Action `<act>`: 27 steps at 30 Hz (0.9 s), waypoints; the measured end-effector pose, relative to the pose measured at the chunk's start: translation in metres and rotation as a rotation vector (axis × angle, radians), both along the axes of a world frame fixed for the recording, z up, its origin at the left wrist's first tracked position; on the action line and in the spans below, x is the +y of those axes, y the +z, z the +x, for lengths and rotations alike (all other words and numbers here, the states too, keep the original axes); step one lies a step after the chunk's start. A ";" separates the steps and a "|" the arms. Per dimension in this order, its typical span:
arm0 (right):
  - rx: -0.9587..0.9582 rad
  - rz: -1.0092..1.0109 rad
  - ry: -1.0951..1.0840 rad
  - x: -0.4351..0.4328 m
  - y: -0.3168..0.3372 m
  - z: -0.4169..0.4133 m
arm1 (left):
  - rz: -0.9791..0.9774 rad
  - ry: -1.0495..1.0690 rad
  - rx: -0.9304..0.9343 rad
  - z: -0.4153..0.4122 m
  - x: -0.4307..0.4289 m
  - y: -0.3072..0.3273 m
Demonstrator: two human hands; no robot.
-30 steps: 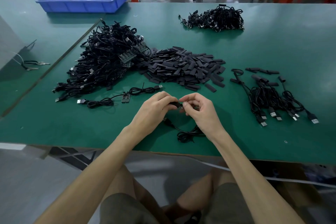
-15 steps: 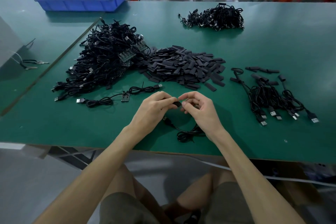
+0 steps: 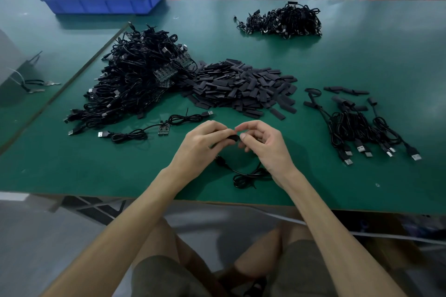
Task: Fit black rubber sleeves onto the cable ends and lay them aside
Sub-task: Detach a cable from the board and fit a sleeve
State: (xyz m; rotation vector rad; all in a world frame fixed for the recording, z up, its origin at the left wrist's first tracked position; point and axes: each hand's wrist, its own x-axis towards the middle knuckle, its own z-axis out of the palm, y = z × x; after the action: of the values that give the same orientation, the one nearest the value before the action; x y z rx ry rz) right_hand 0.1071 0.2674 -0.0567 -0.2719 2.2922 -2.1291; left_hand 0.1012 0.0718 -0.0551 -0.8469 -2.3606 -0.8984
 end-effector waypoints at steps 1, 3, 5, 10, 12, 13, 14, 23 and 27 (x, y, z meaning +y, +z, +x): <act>0.006 0.000 0.001 0.000 0.000 0.000 | -0.007 -0.004 -0.011 -0.001 0.000 -0.001; 0.023 0.006 0.002 0.001 -0.001 -0.001 | -0.013 -0.022 -0.051 -0.002 0.000 -0.001; 0.037 0.017 0.004 0.001 -0.002 -0.001 | -0.008 -0.040 -0.103 -0.004 -0.001 -0.002; 0.067 0.047 0.011 0.000 -0.002 0.000 | 0.068 -0.056 -0.285 -0.008 -0.002 0.000; 0.074 0.056 0.016 0.000 -0.001 0.000 | 0.095 -0.059 -0.338 -0.009 -0.003 0.001; 0.074 0.059 0.019 0.000 -0.001 0.000 | 0.106 -0.057 -0.359 -0.010 -0.003 0.001; 0.072 0.062 0.023 -0.001 -0.001 0.000 | 0.120 -0.052 -0.375 -0.010 -0.003 0.001; 0.025 -0.018 0.043 -0.002 -0.001 0.000 | 0.090 -0.038 -0.149 -0.004 -0.003 0.002; 0.026 -0.031 0.039 0.000 -0.001 0.000 | 0.090 -0.057 -0.167 -0.005 -0.002 0.000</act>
State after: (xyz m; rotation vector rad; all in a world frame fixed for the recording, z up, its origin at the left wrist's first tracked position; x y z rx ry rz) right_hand 0.1074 0.2670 -0.0581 -0.3441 2.2499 -2.1562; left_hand 0.0965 0.0693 -0.0552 -0.8364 -2.4254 -1.1300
